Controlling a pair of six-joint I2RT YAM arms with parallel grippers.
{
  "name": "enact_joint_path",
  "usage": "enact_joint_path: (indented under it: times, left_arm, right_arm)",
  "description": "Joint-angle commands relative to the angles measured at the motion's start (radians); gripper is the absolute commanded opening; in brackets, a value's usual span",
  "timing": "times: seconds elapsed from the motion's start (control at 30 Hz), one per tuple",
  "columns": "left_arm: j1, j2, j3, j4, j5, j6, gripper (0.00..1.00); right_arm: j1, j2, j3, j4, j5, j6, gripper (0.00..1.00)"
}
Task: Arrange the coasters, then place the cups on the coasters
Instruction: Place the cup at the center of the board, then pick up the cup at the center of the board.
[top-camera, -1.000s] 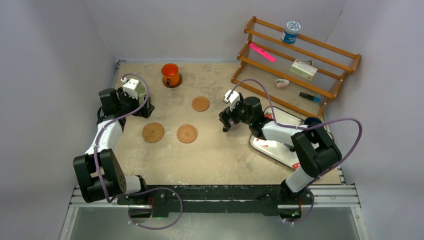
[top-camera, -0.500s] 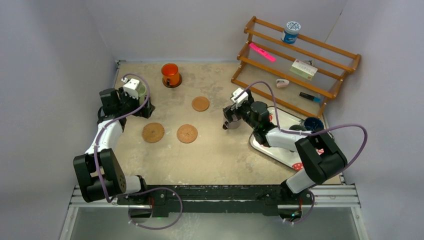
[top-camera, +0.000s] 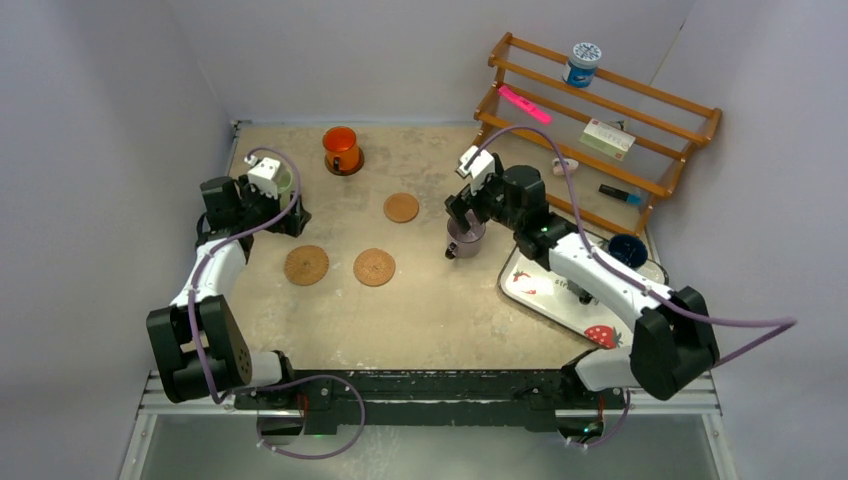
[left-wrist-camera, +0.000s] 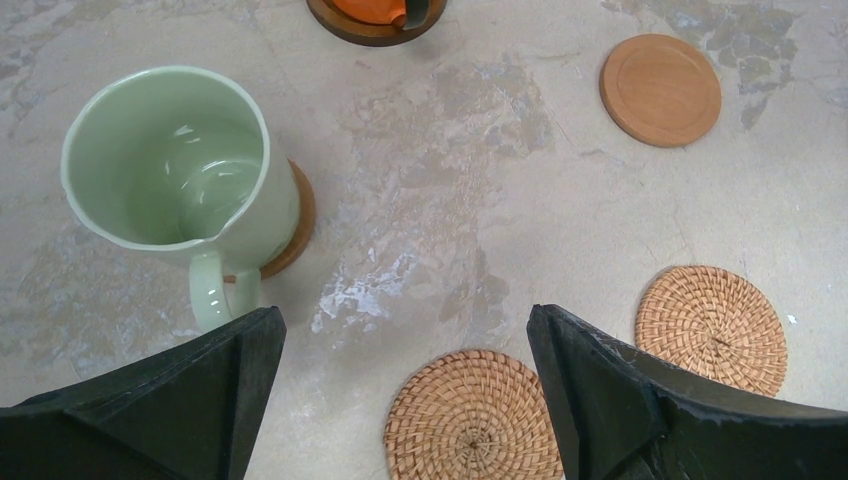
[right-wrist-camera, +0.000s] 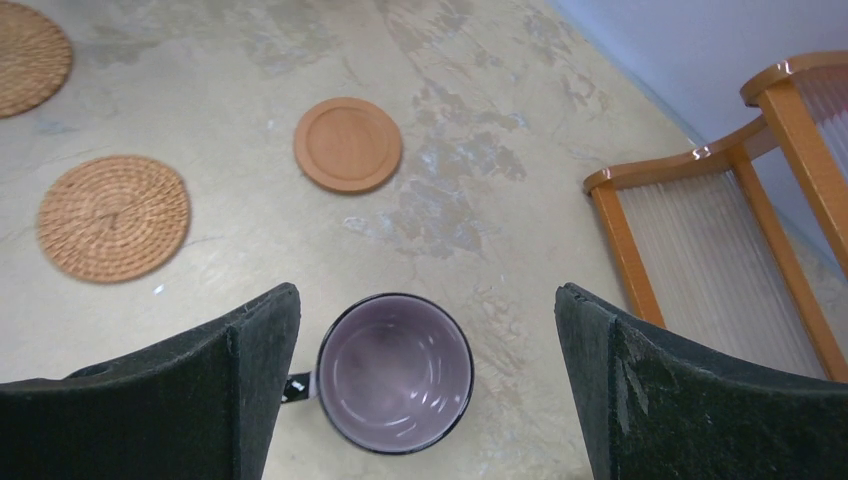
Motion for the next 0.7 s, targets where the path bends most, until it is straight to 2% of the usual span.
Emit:
enact_joint_path:
  times: [0.0, 0.2, 0.47, 0.67]
  left_arm:
    - [-0.006, 0.025, 0.009, 0.032, 0.02, 0.01, 1.0]
    - [-0.01, 0.023, 0.009, 0.029, 0.012, 0.011, 1.0]
    - [-0.011, -0.004, -0.004, 0.027, -0.007, 0.02, 1.0]
    - [-0.011, 0.011, 0.001, 0.03, -0.002, 0.017, 1.0]
  right_arm:
    - [0.001, -0.045, 0.056, -0.236, -0.067, -0.014, 0.99]
    - [0.024, 0.012, 0.046, -0.17, 0.085, -0.004, 0.99]
    - [0.079, 0.119, 0.097, -0.182, 0.126, -0.017, 0.99]
    - [0.147, 0.155, 0.087, -0.168, 0.271, -0.073, 0.99]
